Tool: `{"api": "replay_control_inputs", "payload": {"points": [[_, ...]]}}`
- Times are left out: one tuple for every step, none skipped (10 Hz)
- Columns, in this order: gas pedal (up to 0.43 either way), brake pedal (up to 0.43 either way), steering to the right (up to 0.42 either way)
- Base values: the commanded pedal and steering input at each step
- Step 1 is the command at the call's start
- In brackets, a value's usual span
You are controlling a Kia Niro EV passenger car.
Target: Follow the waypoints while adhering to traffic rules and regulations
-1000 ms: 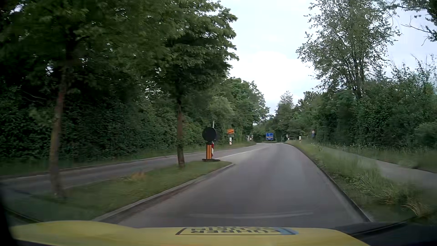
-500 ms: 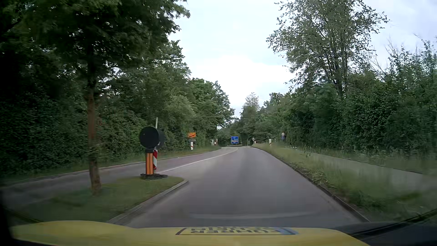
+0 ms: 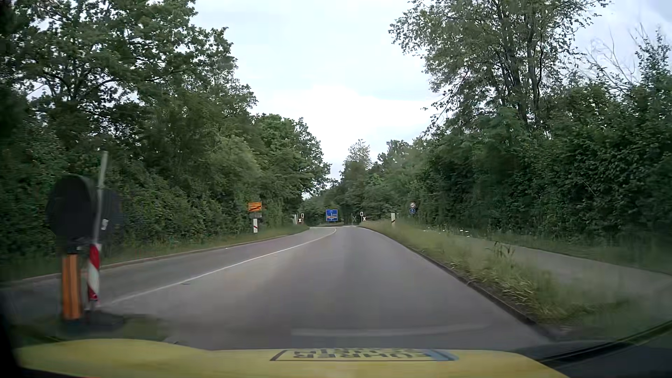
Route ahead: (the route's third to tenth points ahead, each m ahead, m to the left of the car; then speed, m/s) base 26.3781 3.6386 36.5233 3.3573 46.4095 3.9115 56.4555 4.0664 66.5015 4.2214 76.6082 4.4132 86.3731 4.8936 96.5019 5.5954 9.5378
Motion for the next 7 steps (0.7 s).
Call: {"api": "replay_control_inputs", "payload": {"points": [[0.177,0.0,0.014],[0.177,0.0,0.012],[0.177,0.0,0.011],[0.177,0.0,0.011],[0.177,0.0,0.007],[0.189,0.0,0.006],[0.189,0.0,0.005]]}}
